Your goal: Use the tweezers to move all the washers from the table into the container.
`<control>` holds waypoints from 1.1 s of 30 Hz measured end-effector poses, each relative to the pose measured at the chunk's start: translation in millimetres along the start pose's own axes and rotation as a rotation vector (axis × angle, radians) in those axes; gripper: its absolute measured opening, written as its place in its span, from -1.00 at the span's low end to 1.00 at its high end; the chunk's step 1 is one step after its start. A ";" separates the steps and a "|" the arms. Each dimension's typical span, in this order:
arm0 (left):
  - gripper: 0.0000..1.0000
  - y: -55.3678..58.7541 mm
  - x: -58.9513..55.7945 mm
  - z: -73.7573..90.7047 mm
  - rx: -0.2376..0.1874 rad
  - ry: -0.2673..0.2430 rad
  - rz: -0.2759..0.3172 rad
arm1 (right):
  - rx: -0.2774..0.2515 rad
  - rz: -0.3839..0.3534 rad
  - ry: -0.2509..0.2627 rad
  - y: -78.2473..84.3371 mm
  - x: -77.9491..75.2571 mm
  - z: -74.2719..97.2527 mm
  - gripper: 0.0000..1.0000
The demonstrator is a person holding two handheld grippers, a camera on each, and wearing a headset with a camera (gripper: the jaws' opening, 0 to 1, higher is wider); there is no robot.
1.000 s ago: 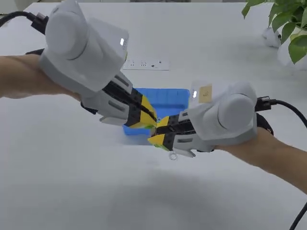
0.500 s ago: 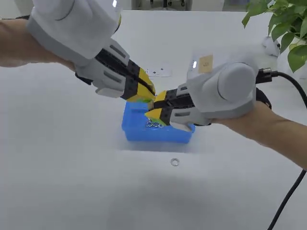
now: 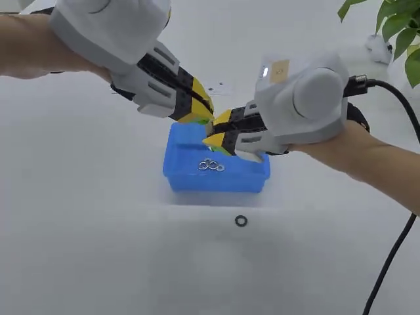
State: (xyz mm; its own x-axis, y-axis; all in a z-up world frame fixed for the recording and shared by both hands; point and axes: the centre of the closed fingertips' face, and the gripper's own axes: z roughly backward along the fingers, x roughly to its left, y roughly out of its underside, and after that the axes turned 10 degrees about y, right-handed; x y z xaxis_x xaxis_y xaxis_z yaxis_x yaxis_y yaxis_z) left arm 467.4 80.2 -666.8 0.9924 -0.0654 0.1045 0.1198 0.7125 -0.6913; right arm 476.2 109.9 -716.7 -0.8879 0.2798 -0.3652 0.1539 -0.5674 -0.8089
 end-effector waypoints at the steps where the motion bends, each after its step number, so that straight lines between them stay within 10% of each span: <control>1: -0.87 3.5 1.2 -4.2 0.001 0.005 0.003 | 0.006 -0.004 -0.003 3.8 -0.2 -1.7 -0.80; 13: -0.87 25.4 12.9 -37.8 0.015 0.038 0.064 | 0.057 -0.048 -0.018 43.3 1.0 -16.2 -0.80; 33: -0.87 25.9 5.6 -37.5 0.046 0.038 0.054 | 0.072 -0.078 -0.015 44.0 2.0 -14.1 -0.77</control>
State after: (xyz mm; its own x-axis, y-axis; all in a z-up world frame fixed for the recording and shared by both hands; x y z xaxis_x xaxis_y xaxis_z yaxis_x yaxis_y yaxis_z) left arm 477.2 72.1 -710.9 0.9978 -0.0518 0.0403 0.0655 0.7469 -0.6617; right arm 487.3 96.4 -759.5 -0.9023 0.3144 -0.2950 0.0529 -0.5983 -0.7995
